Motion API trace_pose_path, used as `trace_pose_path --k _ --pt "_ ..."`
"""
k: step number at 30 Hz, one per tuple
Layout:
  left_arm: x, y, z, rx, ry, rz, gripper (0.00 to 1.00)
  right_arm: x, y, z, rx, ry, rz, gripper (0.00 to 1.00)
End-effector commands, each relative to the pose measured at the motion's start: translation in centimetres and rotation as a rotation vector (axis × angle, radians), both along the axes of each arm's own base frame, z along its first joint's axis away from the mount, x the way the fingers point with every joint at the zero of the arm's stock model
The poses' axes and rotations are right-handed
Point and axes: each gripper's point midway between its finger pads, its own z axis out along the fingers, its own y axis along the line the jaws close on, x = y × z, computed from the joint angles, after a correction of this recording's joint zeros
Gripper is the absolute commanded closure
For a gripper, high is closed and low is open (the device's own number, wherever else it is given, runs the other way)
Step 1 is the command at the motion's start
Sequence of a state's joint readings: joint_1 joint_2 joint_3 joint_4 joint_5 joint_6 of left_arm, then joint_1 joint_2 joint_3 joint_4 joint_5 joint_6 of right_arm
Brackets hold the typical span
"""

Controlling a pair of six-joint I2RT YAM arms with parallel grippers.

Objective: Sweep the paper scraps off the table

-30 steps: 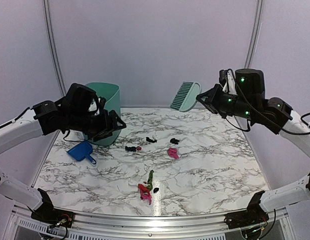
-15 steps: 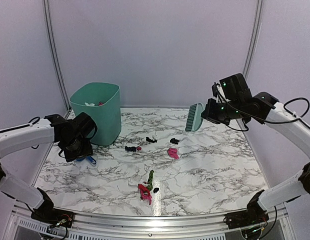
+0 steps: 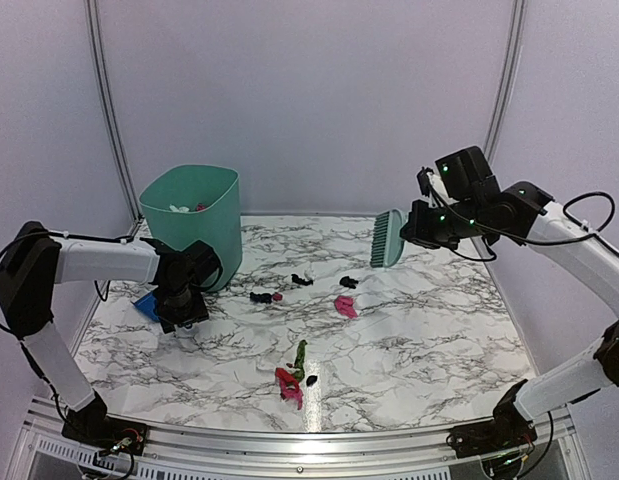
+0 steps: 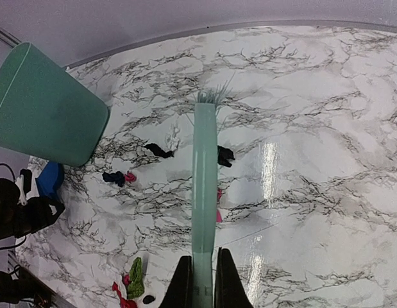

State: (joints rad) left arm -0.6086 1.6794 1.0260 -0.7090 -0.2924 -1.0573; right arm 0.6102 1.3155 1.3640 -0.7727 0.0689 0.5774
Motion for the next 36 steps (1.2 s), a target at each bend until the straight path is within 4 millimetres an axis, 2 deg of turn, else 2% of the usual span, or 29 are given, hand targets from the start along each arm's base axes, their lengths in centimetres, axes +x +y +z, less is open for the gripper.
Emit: trace_pose_path --k 1,4,13,19,26,31,36 --pt "2.0 -1.1 -0.7 -0.070 -0.056 0.051 0.42 0.5 0.2 2.0 0.013 -0.040 0.019 1.00" --pt "2.1 -0.9 -1.2 -0.072 -0.072 0.064 0.45 0.5 0.3 2.0 0.009 -0.035 0.025 1.00" --pt "1.2 1.4 -2.7 -0.014 -0.138 0.083 0.52 0.7 1.0 2.1 0.020 -0.018 0.047 1.00" --pt "1.6 2.1 -2.4 -0.001 -0.201 0.090 0.56 1.2 2.1 2.2 0.034 0.002 0.079 1.00" --pt "1.5 2.4 -2.7 0.020 -0.204 0.062 0.76 1.8 2.9 2.1 0.036 0.011 0.095 1.00" --pt "-0.8 3.2 -1.6 -0.027 -0.209 0.067 0.82 2.0 2.9 1.8 0.020 0.012 0.102 1.00" --pt "-4.2 4.7 -0.2 -0.068 -0.207 0.051 0.81 1.9 2.5 1.5 -0.010 0.001 0.106 1.00"
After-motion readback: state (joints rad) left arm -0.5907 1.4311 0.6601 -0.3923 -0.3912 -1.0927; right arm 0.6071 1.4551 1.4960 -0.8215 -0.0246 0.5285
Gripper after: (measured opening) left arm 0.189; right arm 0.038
